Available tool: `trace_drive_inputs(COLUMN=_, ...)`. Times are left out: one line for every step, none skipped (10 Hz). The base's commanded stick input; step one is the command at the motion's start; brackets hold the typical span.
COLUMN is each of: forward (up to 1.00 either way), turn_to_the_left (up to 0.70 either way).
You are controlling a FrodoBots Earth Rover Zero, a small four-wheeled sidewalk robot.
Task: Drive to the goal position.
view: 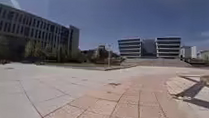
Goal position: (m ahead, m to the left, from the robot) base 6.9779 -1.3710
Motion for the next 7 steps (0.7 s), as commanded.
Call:
trace_drive_inputs(forward=0.70, turn_to_the_left=-0.09)
trace_drive_inputs(forward=0.70, turn_to_the_left=-0.20)
trace_drive_inputs(forward=0.70, turn_to_the_left=-0.19)
trace_drive_inputs(forward=0.70, turn_to_the_left=-0.15)
trace_drive_inputs(forward=0.70, turn_to_the_left=-0.07)
trace_drive_inputs(forward=0.70, turn_to_the_left=-0.05)
trace_drive_inputs(forward=0.70, turn_to_the_left=-0.05)
